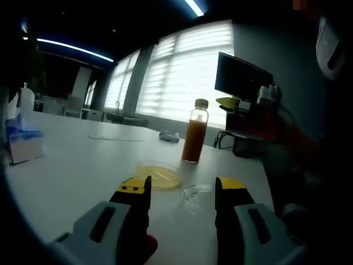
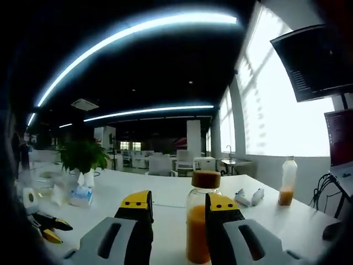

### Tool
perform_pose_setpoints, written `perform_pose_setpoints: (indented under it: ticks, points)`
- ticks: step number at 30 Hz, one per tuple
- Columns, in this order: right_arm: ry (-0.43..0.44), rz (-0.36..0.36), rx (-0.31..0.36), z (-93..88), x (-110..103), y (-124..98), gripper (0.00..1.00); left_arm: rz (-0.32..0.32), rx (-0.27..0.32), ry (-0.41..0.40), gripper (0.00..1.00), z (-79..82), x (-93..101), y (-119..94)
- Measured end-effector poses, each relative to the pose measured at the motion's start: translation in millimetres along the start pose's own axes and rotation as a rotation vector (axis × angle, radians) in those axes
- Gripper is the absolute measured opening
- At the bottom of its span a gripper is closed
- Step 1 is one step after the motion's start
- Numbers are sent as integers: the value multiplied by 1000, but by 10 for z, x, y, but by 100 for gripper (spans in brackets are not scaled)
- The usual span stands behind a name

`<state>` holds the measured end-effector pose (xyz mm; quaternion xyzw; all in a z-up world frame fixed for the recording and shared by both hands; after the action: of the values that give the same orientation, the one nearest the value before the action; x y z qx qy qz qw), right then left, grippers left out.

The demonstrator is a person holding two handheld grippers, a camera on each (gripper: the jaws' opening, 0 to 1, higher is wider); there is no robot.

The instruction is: Open the Petri dish lid, place the lid on the table, pour the liquid culture medium into the Petri dish, pick up the Petri dish lid from the table, and close the Petri dish

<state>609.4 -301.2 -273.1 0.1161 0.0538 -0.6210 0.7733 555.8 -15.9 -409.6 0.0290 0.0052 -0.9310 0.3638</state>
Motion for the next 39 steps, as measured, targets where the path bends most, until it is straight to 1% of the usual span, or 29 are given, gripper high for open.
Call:
perform_pose_setpoints:
  ticks: [5, 9, 14, 16, 20, 22, 24, 27, 29, 33, 37, 38, 39]
  points:
    - [10, 34, -13, -107, -49, -84, 33, 0, 0, -4, 38, 0, 1, 0]
    - [24, 65, -27, -230, -85, -154, 33, 2, -1, -6, 38, 1, -2, 0]
    - [41, 103, -63, -414, -123, -239, 34, 19, 18, -45, 38, 32, -50, -27]
    - [69, 126, -78, -475, -130, -272, 35, 25, 18, -44, 38, 35, -50, -25]
    - [105, 176, -97, -565, -141, -322, 39, 29, -4, -3, 39, 59, 1, -35]
    - [144, 198, -114, -613, -146, -338, 42, 32, -17, 33, 40, 77, 1, -65]
    - [162, 216, -121, -653, -143, -362, 44, 35, -16, 34, 40, 104, -10, -91]
    - [152, 250, -136, -700, -169, -405, 48, 44, -13, 36, 40, 151, -53, -138]
    - [122, 286, -148, -716, -198, -442, 50, 45, -15, 42, 41, 176, -71, -172]
    - [89, 351, -199, -783, -264, -511, 49, 12, -38, 91, 41, 194, -54, -249]
    - [67, 425, -251, -931, -375, -611, 50, -6, -42, 98, 43, 202, -46, -308]
    - [65, 450, -261, -964, -411, -639, 51, -8, -42, 101, 45, 202, -44, -318]
    - [76, 486, -283, -1004, -465, -678, 54, -9, -36, 102, 47, 209, -44, -329]
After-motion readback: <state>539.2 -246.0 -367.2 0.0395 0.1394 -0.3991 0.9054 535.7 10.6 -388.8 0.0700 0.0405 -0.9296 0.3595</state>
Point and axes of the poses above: the point that each gripper's makers call its tool centre point, and the gripper's own axes: y roughly forward along the fingers, x roughly to its right, z roughly out of its top, the point moved 4 cm from there along -y, roughly backward along the fingers, and after that the axes turned 14 degrees about y, right-handed, at the moved point
